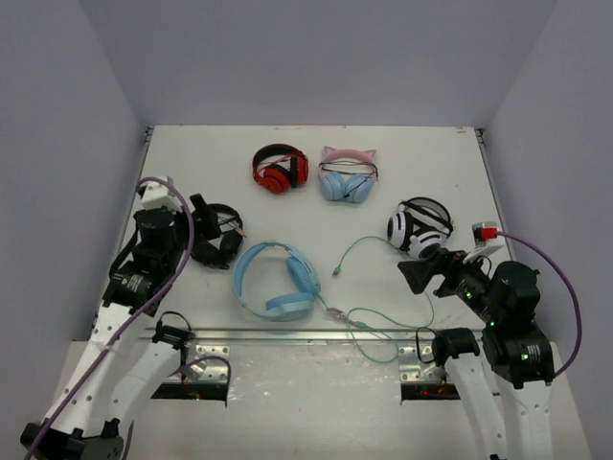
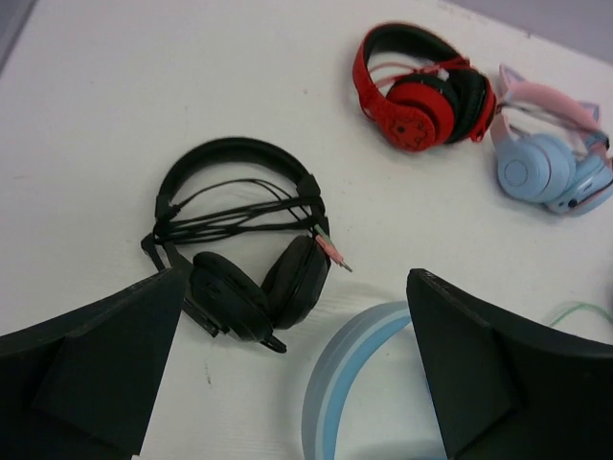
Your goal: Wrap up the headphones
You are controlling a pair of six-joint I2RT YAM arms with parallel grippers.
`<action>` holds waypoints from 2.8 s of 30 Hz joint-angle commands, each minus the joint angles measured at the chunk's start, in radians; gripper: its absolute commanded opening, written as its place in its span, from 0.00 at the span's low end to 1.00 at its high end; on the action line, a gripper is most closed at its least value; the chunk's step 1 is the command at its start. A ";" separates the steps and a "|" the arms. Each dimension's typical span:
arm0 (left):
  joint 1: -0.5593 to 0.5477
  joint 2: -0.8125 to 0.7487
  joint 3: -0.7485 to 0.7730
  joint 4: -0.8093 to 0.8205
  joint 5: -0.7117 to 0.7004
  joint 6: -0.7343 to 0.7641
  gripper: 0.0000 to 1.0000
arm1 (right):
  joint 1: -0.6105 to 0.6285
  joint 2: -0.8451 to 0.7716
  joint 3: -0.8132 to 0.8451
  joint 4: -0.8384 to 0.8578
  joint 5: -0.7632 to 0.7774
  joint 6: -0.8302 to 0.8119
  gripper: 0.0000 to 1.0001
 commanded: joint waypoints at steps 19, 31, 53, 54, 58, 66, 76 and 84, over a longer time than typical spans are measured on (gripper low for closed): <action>-0.368 0.600 0.179 -0.161 0.059 0.063 0.79 | 0.006 0.000 0.001 0.028 -0.064 -0.085 0.99; -0.356 0.803 0.148 -0.116 0.028 0.058 0.55 | 0.007 -0.008 -0.009 0.066 -0.105 -0.085 0.99; -0.362 0.754 0.119 -0.092 0.098 0.000 0.58 | 0.007 0.023 0.014 0.086 -0.134 -0.074 0.99; -0.362 0.761 0.115 -0.090 0.095 -0.009 0.58 | 0.007 0.021 0.017 0.089 -0.133 -0.070 0.99; -0.363 0.813 0.115 -0.098 0.082 -0.017 0.58 | 0.007 0.015 0.014 0.105 -0.139 -0.062 0.99; -0.368 0.772 0.128 -0.095 0.105 -0.025 0.01 | 0.007 0.007 -0.012 0.119 -0.133 -0.054 0.99; -0.368 0.510 0.341 -0.224 -0.010 -0.092 0.00 | 0.007 -0.084 -0.277 0.598 -0.454 0.100 0.99; -0.368 0.383 0.588 -0.382 -0.125 -0.112 0.00 | 0.007 0.085 -0.508 1.046 -0.366 0.092 0.99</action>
